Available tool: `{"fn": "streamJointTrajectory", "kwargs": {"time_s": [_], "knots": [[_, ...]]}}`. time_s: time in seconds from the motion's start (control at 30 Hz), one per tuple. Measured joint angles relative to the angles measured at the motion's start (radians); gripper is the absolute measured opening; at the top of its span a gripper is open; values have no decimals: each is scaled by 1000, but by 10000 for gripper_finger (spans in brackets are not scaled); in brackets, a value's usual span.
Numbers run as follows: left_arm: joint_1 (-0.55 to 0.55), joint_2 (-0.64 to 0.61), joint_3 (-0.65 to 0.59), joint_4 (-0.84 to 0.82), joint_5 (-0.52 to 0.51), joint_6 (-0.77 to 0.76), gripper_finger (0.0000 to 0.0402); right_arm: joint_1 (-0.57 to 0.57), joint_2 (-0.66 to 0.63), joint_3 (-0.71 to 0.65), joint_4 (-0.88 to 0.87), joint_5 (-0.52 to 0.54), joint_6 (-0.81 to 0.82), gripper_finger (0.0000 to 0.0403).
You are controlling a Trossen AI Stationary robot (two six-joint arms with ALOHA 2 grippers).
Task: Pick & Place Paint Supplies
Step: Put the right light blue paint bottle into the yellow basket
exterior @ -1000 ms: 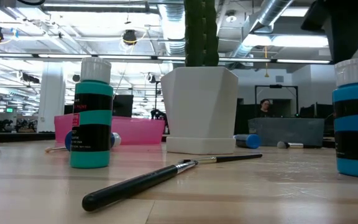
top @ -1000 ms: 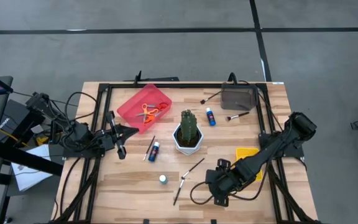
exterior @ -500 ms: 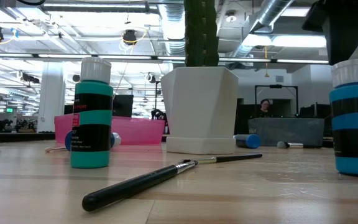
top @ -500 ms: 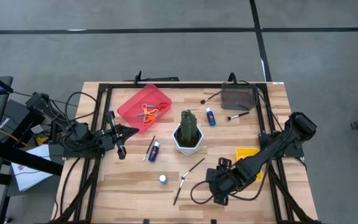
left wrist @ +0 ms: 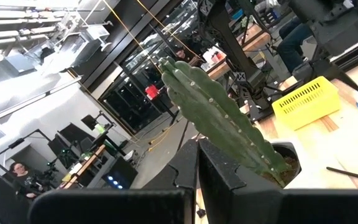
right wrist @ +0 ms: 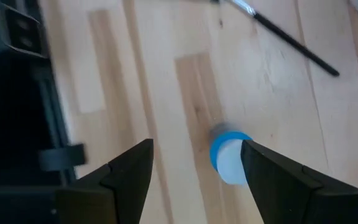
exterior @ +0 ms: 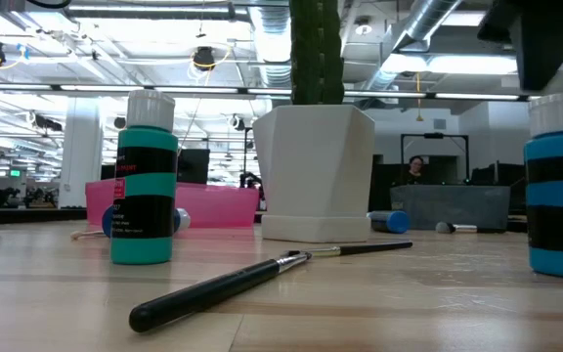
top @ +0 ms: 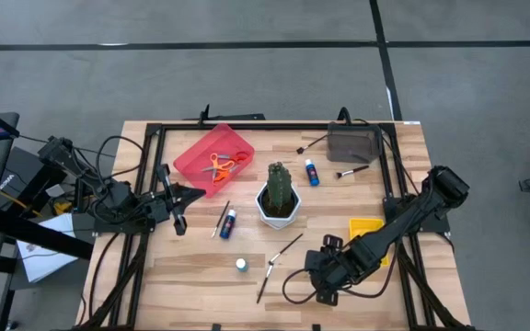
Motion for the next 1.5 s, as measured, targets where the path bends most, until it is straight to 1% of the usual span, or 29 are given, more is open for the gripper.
{"fn": "streamJointTrajectory", "kwargs": {"time_s": [0.07, 0.17, 0.37, 0.53, 0.73, 0.97, 1.37, 1.5], "knots": [[0, 0, 0, 0, 0, 0, 7, 0, -1, 24, 1, 4, -17, 238], [0, 0, 0, 0, 0, 0, 7, 0, -1, 44, 0, 44, -64, 238], [0, 0, 0, -2, 1, 0, 7, -11, 1, 44, -73, 87, -100, 238], [0, 0, 0, -3, 1, -1, 7, -31, 19, 19, -60, 90, -145, 238], [0, 0, 0, -3, 1, -1, 7, -37, 20, -14, -56, 78, -129, 238], [0, 0, 0, -4, 5, -1, 7, -13, 20, -55, -41, 43, -63, 238], [0, 0, 0, -4, 4, -5, 7, -9, 21, -69, -30, 46, -47, 238], [0, 0, 0, -4, 4, -5, 7, -10, 21, -69, -27, 49, -47, 227]]}}
